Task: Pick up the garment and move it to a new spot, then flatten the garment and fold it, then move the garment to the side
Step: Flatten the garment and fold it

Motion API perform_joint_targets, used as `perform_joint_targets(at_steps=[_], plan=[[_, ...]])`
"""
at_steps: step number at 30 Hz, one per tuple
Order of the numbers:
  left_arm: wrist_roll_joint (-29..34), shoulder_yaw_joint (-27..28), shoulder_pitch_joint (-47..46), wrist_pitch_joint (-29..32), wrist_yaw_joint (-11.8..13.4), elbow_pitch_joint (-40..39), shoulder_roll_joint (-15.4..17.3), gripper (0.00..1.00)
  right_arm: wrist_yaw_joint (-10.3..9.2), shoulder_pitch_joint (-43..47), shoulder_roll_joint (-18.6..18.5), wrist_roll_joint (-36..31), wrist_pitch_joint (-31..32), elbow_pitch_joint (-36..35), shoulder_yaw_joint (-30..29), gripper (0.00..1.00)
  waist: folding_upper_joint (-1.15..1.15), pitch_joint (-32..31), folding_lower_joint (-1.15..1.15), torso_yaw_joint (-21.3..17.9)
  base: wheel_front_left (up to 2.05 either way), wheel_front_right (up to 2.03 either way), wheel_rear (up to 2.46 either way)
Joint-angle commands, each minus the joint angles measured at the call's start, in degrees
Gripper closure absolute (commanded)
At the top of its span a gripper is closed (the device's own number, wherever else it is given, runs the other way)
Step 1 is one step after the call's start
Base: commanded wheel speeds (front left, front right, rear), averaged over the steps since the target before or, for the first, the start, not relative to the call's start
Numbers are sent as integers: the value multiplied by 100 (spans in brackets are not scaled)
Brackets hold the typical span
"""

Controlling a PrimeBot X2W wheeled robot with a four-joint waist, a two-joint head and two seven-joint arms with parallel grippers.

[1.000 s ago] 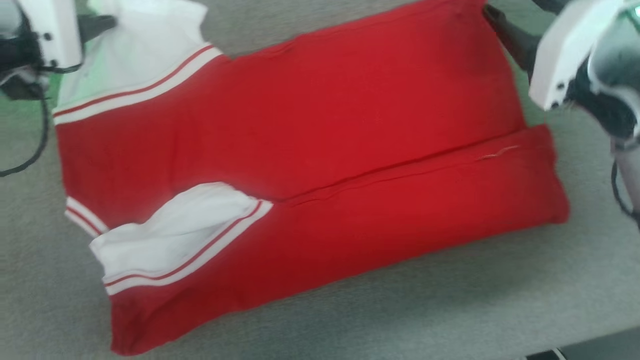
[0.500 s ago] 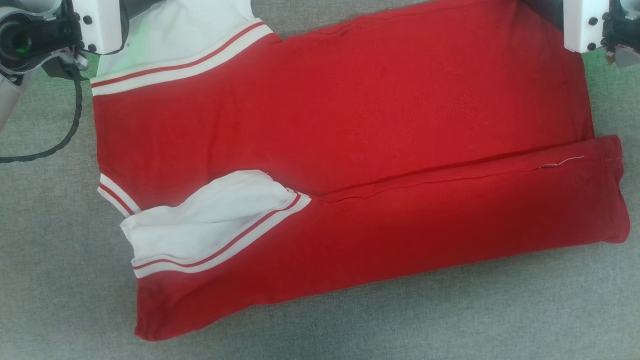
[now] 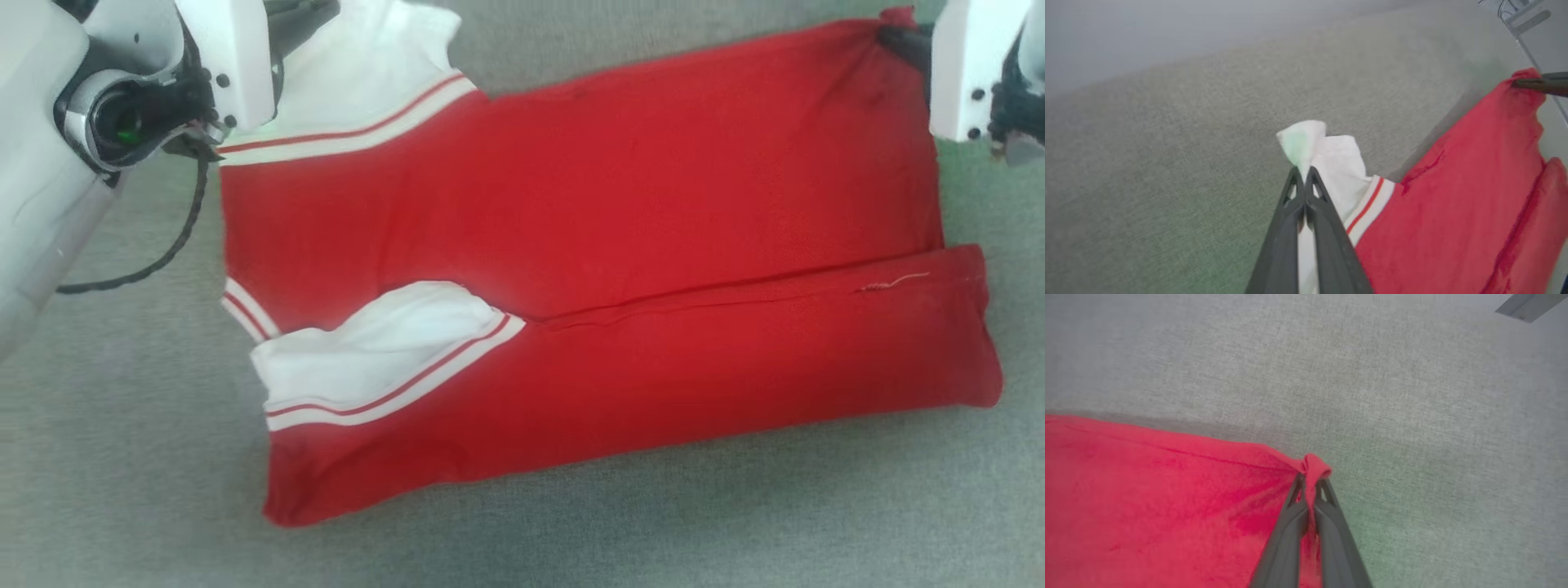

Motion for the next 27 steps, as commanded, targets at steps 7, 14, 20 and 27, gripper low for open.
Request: perform_joint_targets(at_steps=[7, 14, 20, 27], plan=[[-292, -66, 645, -608, -12, -1014, 286, 100, -7, 885, -555, 407, -180, -628, 35, 100, 0, -953, 0, 365, 0, 0, 0], [-270, -299, 1555, -1262, -12, -1992, 895, 100, -7, 2019, -1127, 635, -378, -1454, -73, 100, 0, -1305, 0, 482, 0, 0, 0], [-92, -465, 2502, -2293, -12, -3064, 1453, 100, -7, 3217, -1501, 753, -649, -2140, -516, 100, 0, -1411, 0, 550, 0, 0, 0], [-96, -524, 3600, -3536, -12, -3722, 2053, 100, -7, 4287, -1444, 586, -852, -2683, -1030, 100, 0, -1421, 0, 474, 0, 0, 0]])
